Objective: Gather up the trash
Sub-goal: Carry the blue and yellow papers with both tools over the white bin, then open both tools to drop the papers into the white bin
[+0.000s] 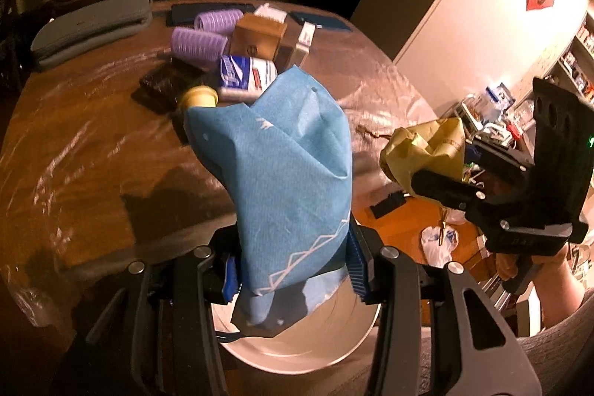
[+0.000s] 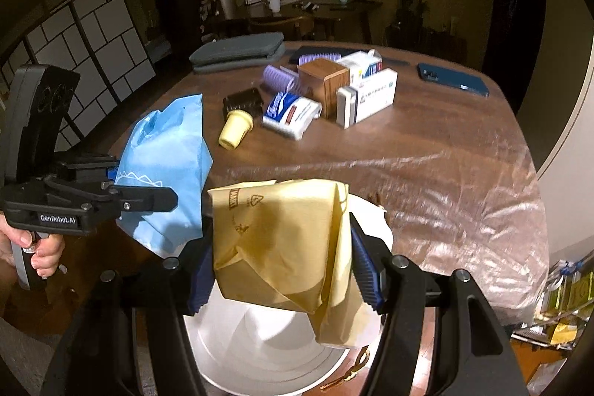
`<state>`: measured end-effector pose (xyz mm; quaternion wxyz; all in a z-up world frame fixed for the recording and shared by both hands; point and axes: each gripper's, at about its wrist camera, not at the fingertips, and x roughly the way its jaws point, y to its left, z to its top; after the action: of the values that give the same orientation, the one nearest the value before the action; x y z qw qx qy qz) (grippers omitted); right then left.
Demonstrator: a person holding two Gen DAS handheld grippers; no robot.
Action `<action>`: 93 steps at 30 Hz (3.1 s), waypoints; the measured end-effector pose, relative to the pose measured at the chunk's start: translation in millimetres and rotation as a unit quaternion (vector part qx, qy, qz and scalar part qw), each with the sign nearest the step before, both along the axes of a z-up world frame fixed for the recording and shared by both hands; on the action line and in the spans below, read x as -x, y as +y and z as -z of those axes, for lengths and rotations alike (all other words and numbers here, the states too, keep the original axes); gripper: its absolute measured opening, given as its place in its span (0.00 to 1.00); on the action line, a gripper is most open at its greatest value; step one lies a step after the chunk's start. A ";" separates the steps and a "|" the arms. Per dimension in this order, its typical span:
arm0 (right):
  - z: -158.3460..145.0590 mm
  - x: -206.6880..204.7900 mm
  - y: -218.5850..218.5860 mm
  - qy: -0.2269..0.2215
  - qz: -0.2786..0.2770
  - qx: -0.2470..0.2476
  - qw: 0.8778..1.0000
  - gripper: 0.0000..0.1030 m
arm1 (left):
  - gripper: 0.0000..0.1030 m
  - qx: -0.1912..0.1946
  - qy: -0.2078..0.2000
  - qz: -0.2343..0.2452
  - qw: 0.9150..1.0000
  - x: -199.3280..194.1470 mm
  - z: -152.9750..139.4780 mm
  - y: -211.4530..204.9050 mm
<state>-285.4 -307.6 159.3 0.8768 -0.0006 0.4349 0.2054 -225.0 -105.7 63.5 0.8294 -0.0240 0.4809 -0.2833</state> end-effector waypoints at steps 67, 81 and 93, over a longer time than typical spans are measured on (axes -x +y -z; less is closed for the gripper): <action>155.2 -2.3 40.7 0.169 -0.008 0.054 0.984 0.59 | 0.45 -0.130 0.097 0.048 0.986 22.0 134.3 -62.3; 163.7 -6.0 43.9 0.179 -0.004 0.070 0.981 0.59 | 0.45 -0.144 0.102 0.049 0.983 18.0 142.1 -72.7; 173.9 -7.1 56.0 0.189 -0.010 0.110 0.976 0.59 | 0.45 -0.169 0.101 0.058 0.979 19.7 152.4 -75.8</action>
<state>-278.3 -251.6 -14.5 0.7713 -0.0626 0.6124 0.1615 -244.7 -181.6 -88.9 0.7508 0.1163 0.6036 -0.2418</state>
